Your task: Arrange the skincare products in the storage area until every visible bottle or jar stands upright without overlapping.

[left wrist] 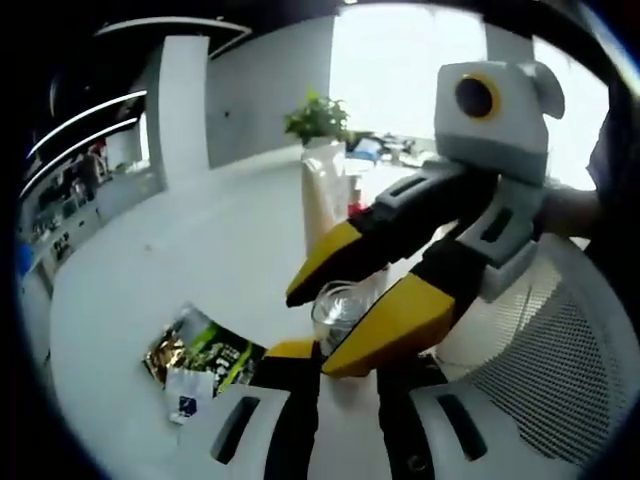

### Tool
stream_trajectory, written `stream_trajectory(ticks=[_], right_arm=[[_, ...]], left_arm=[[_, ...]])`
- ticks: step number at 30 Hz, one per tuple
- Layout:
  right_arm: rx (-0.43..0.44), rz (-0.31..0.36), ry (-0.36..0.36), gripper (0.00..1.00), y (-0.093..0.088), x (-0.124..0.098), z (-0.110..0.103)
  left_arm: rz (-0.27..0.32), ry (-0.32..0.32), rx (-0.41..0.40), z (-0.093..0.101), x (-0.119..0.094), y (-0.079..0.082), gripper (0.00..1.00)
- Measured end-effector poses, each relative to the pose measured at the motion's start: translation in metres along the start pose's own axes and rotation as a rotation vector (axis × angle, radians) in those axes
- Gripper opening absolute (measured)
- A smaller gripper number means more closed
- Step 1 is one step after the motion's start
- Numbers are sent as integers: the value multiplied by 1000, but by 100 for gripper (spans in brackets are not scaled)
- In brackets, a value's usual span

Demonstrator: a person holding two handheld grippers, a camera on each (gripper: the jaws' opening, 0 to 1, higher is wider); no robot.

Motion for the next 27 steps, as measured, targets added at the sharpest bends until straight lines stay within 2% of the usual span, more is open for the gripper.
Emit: stream_trajectory(ticks=[4,6,7,11,14,18,27], right_arm=[[2,-1,9,21,-1,0,-1],[-9,-6,8,21,-3,0,-3],[-13,-9,7,21,-3,1,-3],[-9,-12,3,21,-4,1,-1],[-4,-19,4,21,-6,1,-1],[-7,-20,2,21,-7,0,-1],[-12,-43,1,21,-13,-1,-1]], left_arm=[[-7,-39,18,2,0,-3,17],[-13,-39,73,2,1,-5,18],[-23,-42,74,3,2,-8,19],[-75,-64,68,5,6,-20,28],[-67,-73,75,6,9,-23,23],[-77,-50,96,0,11,-27,18],[-82,-57,105,2,15,-32,17]])
Point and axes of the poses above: the point that each gripper's makers call its tool centre point, and the gripper's own axes: x roughly forward along the fingers, z roughly to its right, y roughly out of its top, the point moved 3 cm from there along -x, roughly backward along the fingers, and after that the axes turned 8 degrees about -y, right-handed, at the moved point
